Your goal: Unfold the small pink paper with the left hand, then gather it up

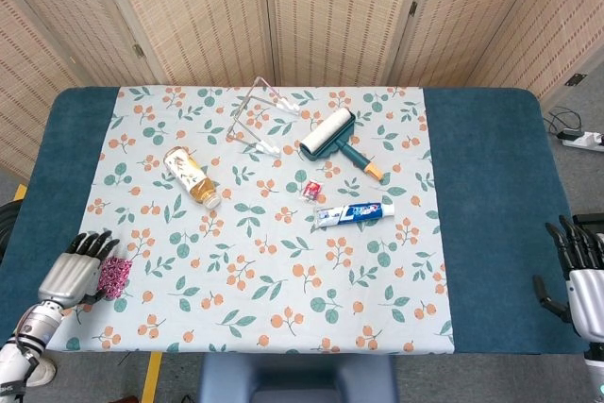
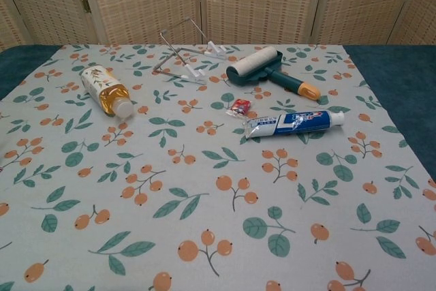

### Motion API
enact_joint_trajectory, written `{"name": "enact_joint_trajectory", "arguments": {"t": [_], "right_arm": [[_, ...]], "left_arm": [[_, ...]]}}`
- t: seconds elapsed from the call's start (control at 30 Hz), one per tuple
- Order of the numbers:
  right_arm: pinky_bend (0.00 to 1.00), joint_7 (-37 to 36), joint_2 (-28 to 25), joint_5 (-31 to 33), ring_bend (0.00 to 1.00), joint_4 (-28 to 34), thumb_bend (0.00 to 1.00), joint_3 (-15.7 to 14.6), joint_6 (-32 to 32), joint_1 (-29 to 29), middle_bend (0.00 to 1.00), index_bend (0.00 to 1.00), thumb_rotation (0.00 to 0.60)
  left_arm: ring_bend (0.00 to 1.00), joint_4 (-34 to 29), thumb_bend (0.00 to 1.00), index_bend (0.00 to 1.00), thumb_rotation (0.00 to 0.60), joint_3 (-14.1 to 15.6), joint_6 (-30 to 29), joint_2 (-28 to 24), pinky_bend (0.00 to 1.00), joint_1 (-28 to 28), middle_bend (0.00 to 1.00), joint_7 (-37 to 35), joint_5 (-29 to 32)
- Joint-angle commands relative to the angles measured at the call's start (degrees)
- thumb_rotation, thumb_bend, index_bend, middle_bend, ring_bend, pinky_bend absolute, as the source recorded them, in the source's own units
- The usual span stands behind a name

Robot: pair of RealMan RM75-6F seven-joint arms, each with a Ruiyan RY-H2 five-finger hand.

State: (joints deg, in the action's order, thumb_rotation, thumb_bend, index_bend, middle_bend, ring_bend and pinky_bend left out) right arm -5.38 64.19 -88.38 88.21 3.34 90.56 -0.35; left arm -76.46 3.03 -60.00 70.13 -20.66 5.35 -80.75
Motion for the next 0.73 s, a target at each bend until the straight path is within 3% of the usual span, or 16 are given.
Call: {"name": "enact_joint_trajectory", "arguments": {"t": [0.03, 0.13, 0.33, 0.73], "right_arm": [[0.00, -0.41, -0.37, 0.09, 0.00, -0.04, 0.46, 0.00, -0.54, 0.26, 0.00, 0.00, 0.600], [0.00, -2.36, -1.07, 0.29, 0.00, -0.30, 0.46, -0.02, -1.50, 0.63, 0.00, 0.00, 0.600], [0.00, -6.89, -1.86, 0.19, 0.00, -1.63, 0.46, -0.05, -2.64, 1.24, 0.01, 0.00, 0.600], [0.00, -11.07, -0.44, -0.89, 0.00, -4.17, 0.46, -0.95, -1.98, 0.88, 0.04, 0.00, 0.600]], "left_arm": [[0.00, -4.91, 0.32, 0.07, 0.600, -3.64, -4.84, -2.56, 0.00, 2.15, 0.00, -6.22, 3.07], [0.00, -7.35, 0.33, 0.08, 0.600, -5.68, -8.43, -3.51, 0.00, 3.88, 0.00, -8.20, 5.15], [0.00, -10.88, 0.34, 0.13, 0.600, -7.98, -17.07, -3.33, 0.00, 7.90, 0.00, -5.52, 7.64], [0.00, -16.08, 0.34, 0.15, 0.600, -5.61, -28.05, -1.73, 0.00, 13.75, 0.00, 0.72, 1.65]]}}
